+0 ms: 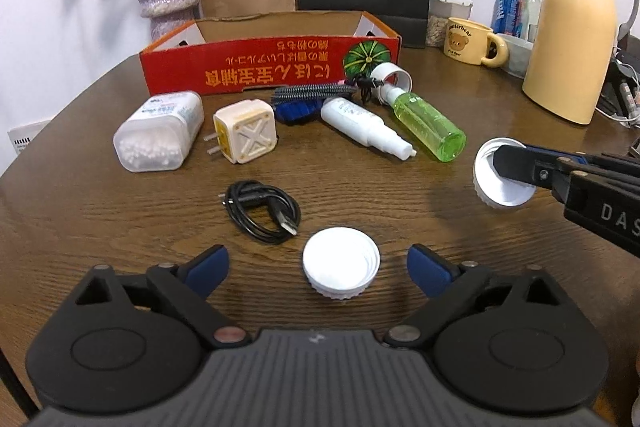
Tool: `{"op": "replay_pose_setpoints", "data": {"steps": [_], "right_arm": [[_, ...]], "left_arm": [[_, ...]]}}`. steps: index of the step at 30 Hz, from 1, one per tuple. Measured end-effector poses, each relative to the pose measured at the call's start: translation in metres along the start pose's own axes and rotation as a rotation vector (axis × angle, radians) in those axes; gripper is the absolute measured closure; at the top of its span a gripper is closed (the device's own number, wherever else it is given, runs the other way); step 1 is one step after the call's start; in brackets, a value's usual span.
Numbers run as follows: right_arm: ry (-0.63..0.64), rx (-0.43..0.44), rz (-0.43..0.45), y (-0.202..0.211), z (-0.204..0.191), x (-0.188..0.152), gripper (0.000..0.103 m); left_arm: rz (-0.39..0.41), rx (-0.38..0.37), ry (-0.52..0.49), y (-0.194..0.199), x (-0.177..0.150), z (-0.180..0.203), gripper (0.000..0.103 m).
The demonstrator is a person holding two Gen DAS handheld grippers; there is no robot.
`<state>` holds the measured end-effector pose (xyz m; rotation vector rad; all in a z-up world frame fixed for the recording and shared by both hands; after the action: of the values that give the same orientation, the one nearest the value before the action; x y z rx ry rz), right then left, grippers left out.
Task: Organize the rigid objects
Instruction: 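Lift the white cap with the right gripper while the left gripper grasps another white cap, then carry the white cap in the left gripper into the red box and release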
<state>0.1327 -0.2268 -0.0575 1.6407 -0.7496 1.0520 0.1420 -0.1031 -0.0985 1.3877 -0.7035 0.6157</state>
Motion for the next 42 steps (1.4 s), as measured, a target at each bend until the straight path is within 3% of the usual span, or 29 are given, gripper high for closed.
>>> {"op": "replay_pose_setpoints", "data": {"steps": [8, 10, 14, 29, 42], "right_arm": [[0.005, 0.002, -0.002, -0.001, -0.001, -0.002, 0.092], [0.009, 0.002, -0.003, -0.001, -0.002, -0.003, 0.092], [0.019, -0.003, -0.005, -0.002, -0.004, -0.004, 0.092], [-0.005, -0.019, -0.012, -0.003, -0.008, -0.001, 0.092], [-0.001, -0.029, 0.02, -0.01, -0.028, 0.028, 0.092]], "left_arm": [[-0.01, 0.017, 0.008, -0.006, -0.003, 0.002, 0.02], [0.0, 0.019, 0.008, -0.006, -0.002, 0.002, 0.028], [0.021, 0.005, 0.006, -0.002, -0.001, 0.003, 0.061], [0.068, -0.039, 0.027, 0.017, 0.005, -0.01, 0.062], [0.173, -0.03, 0.031, 0.037, 0.049, -0.044, 0.062]]}}
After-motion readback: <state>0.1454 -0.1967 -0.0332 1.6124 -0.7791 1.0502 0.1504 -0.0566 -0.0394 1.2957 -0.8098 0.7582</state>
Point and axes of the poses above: each gripper's, at about its wrist camera, not at the fingertips, and y roughly against the way its jaws point, z to its right, x to its top, the point moved 8 cm from there along -y, roughly the way its jaws point, and after that the axes turned 5 degrees about -x, right-handed, at the moved point
